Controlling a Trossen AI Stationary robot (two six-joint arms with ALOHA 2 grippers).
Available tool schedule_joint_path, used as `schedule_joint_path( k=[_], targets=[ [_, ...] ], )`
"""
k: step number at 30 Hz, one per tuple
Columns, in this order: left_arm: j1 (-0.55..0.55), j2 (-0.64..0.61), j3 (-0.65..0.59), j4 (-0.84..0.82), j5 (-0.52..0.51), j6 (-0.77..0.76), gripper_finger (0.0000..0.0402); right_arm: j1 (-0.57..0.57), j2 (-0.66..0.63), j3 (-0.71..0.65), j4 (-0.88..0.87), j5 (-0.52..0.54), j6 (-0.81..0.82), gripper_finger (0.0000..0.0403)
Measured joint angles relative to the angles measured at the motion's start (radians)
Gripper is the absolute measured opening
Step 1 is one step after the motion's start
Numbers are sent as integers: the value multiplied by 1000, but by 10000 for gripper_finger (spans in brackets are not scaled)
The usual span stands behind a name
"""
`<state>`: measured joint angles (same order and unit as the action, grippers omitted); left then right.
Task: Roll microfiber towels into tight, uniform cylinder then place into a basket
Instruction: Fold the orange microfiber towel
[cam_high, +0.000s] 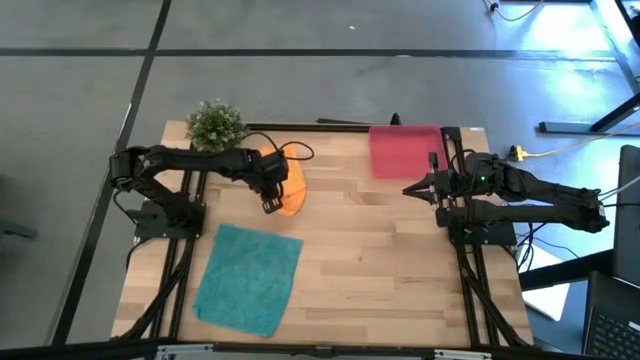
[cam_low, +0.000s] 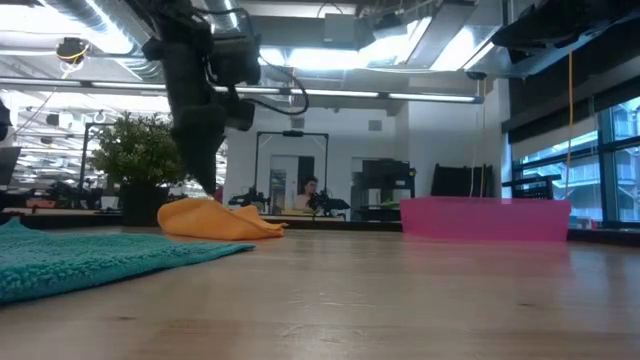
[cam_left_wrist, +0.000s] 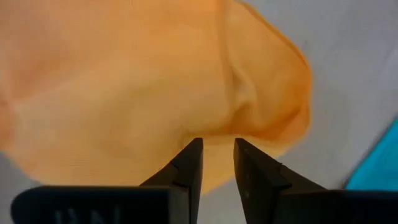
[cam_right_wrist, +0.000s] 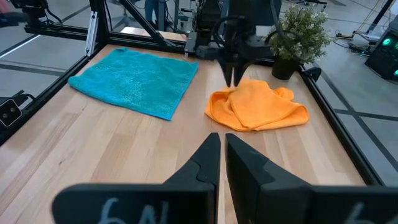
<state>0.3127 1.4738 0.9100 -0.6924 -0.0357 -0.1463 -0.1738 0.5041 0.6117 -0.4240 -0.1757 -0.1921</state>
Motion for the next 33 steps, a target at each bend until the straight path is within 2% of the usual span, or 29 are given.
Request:
schedule_joint_path(
  k=[5, 15, 25, 33],
  targets=[
    [1, 0, 3, -2, -67, 4, 77, 0, 0, 0, 0, 0, 2, 28],
    [1, 0, -70, 15, -23, -59, 80, 0, 0, 0, 0, 0, 4, 28],
    [3, 0, -71, 76, -24, 93, 80, 0, 0, 0, 0, 0, 2, 28],
    [3, 0, -71, 78, 6, 106, 80, 0, 0, 0, 0, 0, 0, 28]
  ],
)
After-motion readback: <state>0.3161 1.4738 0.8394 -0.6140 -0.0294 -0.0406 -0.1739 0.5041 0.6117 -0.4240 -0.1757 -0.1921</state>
